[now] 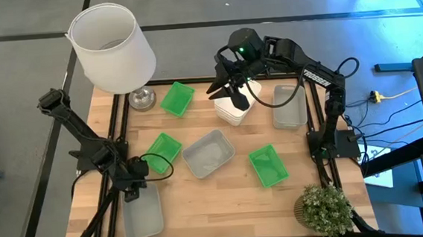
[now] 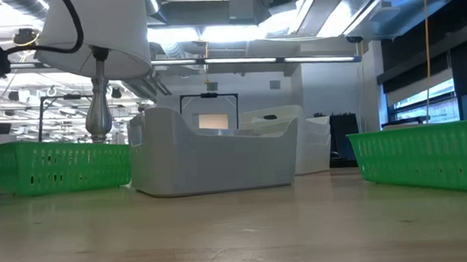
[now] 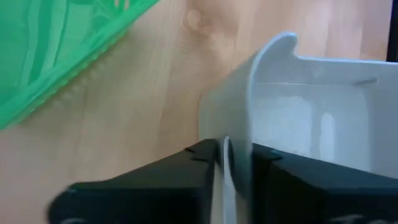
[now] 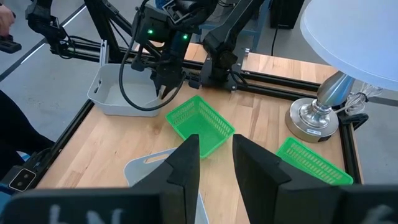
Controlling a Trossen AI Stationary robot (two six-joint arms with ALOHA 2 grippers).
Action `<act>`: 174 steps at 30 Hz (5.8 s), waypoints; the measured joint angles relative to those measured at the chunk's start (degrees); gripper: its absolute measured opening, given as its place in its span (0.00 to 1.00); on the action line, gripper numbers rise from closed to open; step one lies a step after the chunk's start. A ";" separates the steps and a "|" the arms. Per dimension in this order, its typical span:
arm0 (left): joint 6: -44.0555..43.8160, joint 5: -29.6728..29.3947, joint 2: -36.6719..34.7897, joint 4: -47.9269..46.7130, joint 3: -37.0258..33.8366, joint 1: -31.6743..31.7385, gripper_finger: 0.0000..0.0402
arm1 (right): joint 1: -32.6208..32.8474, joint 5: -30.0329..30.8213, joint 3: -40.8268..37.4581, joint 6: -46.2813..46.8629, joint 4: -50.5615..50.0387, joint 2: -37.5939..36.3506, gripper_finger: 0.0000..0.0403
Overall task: Stack baskets by color
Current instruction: Stack the bottom gray bin on the middle gray bin
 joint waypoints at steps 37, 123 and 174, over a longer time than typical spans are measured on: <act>74.69 4.98 17.43 -29.26 52.22 41.13 0.00 | 0.13 -13.02 -0.02 -10.64 -20.97 -3.82 0.24; 102.46 16.76 65.97 -35.36 83.13 54.21 0.00 | 0.09 -11.98 -0.02 -10.88 -22.41 -9.44 0.24; 91.46 13.09 66.45 -37.12 87.43 51.84 0.14 | 0.09 -12.02 0.00 -10.69 -22.16 -9.44 0.24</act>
